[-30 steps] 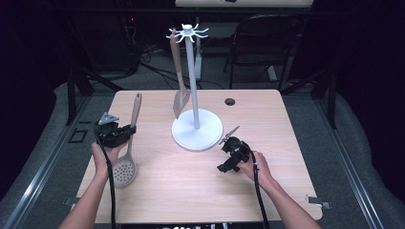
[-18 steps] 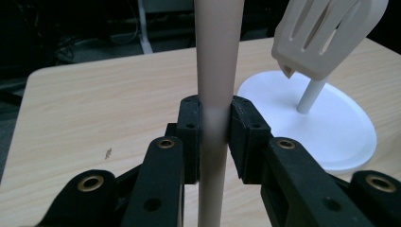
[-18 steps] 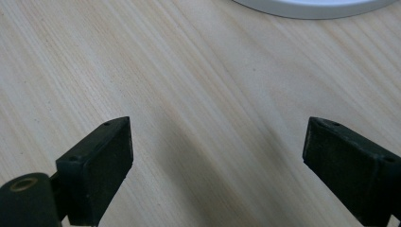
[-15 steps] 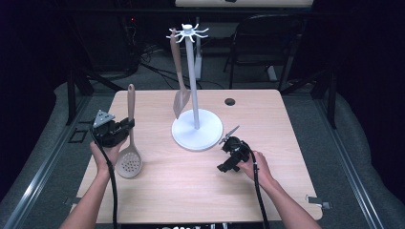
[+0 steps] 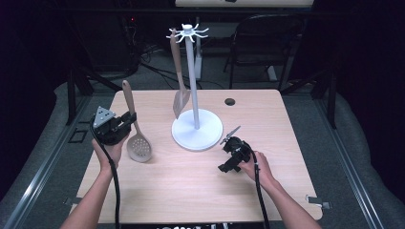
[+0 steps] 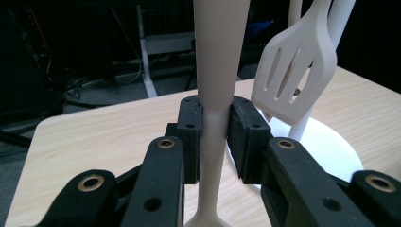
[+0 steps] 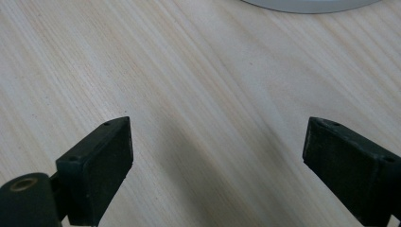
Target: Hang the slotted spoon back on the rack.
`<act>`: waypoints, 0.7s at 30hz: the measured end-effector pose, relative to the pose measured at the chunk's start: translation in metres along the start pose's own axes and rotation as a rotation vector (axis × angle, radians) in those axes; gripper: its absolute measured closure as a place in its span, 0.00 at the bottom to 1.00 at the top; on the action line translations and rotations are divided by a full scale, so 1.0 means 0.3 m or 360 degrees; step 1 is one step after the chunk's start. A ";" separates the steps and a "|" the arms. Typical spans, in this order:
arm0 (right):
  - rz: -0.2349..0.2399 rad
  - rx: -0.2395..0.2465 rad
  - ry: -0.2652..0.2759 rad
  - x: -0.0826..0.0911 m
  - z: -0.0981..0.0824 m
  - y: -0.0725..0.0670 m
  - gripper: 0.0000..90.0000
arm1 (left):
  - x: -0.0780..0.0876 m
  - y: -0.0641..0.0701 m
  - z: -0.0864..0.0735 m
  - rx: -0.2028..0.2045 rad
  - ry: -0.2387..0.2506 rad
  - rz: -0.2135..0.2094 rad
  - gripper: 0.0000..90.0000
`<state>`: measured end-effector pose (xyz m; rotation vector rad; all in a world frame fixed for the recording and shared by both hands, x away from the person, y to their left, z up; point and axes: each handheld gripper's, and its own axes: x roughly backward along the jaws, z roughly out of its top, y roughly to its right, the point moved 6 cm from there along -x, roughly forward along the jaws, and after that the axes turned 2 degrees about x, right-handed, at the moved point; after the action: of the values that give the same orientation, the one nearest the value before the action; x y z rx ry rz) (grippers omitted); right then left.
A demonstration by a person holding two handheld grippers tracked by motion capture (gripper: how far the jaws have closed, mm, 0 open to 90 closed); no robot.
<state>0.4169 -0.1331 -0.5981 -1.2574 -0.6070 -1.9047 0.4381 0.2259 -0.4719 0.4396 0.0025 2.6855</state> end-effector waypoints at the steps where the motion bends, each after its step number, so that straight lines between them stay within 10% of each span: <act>1: -0.0003 0.0003 -0.0003 0.002 -0.001 0.001 0.10 | -0.001 0.003 0.005 -0.0004 0.0010 -0.0001 0.84; 21: 0.0005 -0.0018 0.0003 0.002 -0.010 0.003 0.10 | -0.048 0.047 0.100 -0.0116 0.0007 -0.0054 0.84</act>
<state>0.4157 -0.1360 -0.5989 -1.2632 -0.5937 -1.9091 0.4540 0.2053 -0.4467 0.4070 -0.0857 2.6438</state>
